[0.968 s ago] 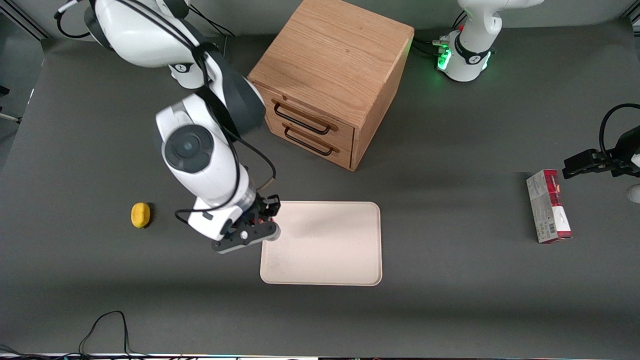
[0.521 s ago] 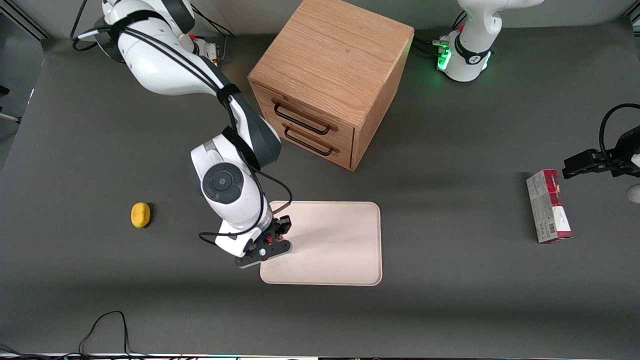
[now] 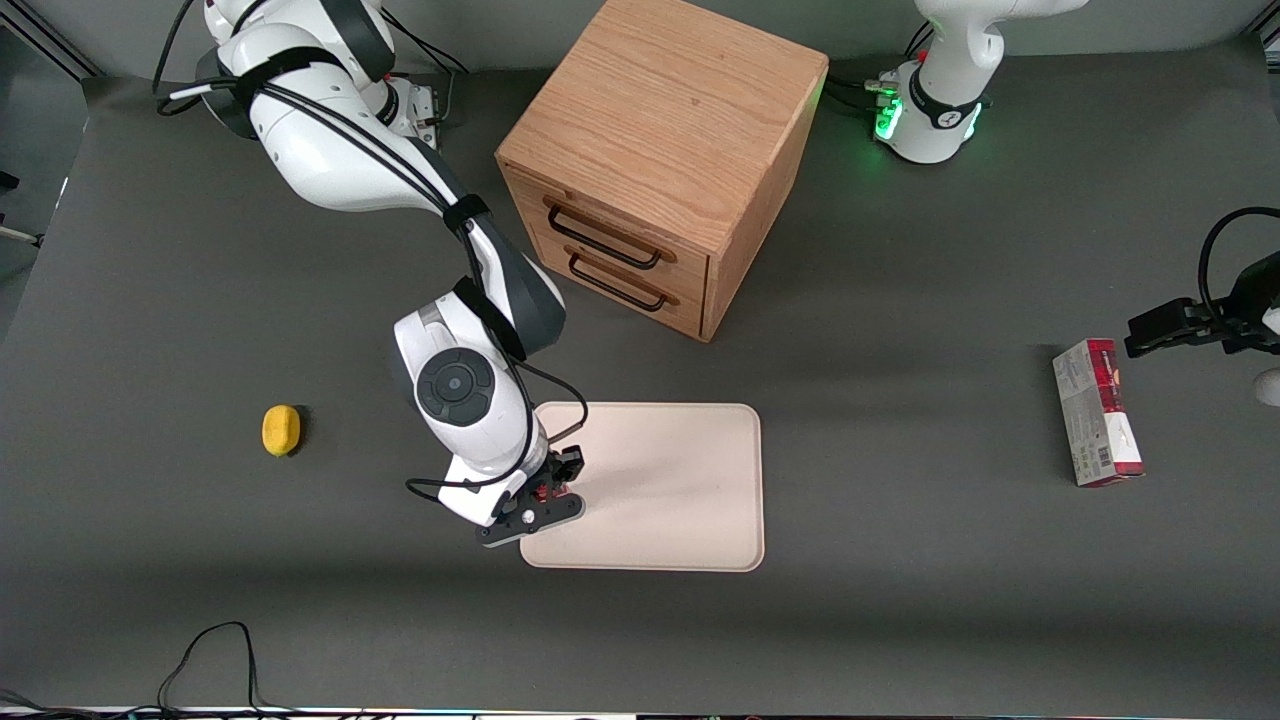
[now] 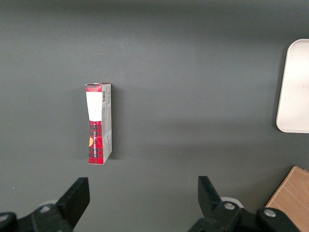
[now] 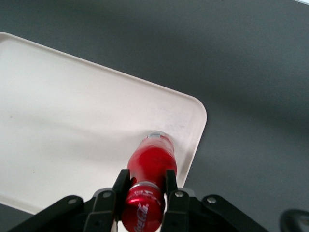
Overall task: Place coke bottle on tray
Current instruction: 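Lower the bottle onto the tray and open the right gripper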
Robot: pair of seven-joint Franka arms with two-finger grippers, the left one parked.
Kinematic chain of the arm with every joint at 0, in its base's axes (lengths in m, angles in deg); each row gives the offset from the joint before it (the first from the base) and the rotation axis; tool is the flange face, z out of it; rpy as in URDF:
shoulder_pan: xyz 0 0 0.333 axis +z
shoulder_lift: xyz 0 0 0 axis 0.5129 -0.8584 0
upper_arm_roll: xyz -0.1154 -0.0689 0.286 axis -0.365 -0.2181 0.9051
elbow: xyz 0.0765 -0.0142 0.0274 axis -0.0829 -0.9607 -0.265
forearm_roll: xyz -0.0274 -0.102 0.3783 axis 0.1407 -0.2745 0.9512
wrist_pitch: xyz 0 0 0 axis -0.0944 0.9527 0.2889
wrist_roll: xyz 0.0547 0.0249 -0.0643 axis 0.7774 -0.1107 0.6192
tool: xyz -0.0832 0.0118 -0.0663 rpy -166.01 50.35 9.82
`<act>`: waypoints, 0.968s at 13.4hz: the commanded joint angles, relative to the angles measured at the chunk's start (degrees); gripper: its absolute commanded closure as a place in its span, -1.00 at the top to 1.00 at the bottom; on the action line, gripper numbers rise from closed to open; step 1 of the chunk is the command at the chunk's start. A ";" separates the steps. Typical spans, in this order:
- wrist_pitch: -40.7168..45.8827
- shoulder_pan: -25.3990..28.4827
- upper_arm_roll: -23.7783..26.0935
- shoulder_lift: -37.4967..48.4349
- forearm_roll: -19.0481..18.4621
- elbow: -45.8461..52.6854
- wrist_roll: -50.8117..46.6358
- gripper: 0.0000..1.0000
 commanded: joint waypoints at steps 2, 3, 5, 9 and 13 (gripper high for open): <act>-1.34 0.11 -0.31 -0.47 -1.19 0.47 -1.21 -0.32; -1.43 0.11 -0.31 -0.48 -1.11 0.47 -1.13 0.30; -1.34 0.11 -0.31 -0.48 -0.93 0.56 -1.13 1.00; 2.15 0.28 -0.31 1.89 -0.84 0.91 -1.04 1.00; 12.16 1.07 0.13 9.78 -1.10 1.18 -1.22 1.00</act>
